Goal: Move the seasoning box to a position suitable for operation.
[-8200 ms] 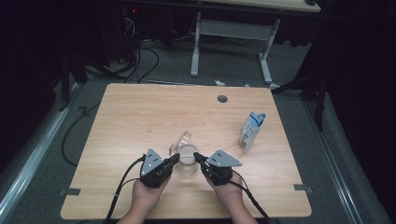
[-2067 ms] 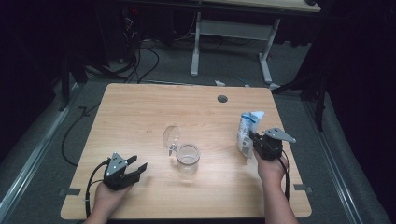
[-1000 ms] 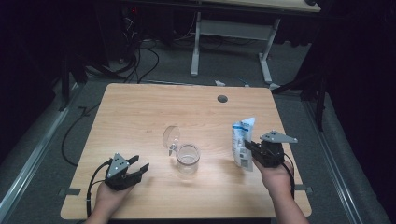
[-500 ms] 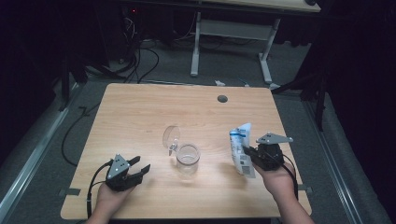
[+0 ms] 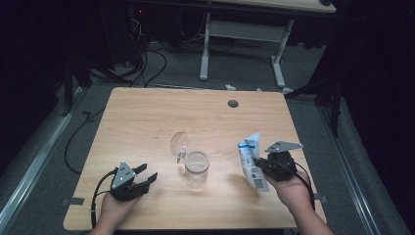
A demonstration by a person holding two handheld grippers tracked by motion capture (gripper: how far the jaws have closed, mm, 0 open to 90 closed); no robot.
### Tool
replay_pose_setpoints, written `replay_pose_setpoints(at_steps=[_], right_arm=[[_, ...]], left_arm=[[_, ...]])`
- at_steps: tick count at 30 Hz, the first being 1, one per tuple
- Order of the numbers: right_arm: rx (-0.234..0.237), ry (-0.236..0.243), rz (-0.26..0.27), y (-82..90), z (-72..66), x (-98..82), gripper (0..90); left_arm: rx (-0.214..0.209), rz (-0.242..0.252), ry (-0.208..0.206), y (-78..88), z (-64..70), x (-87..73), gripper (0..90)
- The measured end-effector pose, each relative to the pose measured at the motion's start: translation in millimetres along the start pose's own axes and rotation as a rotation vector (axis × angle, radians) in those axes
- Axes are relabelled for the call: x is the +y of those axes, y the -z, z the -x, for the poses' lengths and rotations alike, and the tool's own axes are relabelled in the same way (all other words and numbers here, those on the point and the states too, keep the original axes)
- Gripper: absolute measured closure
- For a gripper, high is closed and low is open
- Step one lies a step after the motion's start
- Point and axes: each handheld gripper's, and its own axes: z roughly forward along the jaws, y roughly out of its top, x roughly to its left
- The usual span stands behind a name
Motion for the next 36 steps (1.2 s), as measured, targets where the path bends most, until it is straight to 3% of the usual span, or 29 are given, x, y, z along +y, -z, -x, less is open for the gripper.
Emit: replay_pose_setpoints(at_steps=[18,29,36], right_arm=[[0.02,0.038,-0.131,0.8,-2.9,10.0,88.9],[0.026,0.047,-0.173,4.3,-4.7,18.3,89.1],[0.027,0.08,-0.214,4.9,-6.8,23.0,89.3]], left_arm=[[-0.013,-0.004,-0.006,-0.9,0.4,-0.5,45.1],[-0.019,0.0,-0.005,-1.0,1.0,-0.5,45.1],[-0.028,0.006,-0.003,-0.9,0.9,-0.6,45.8]])
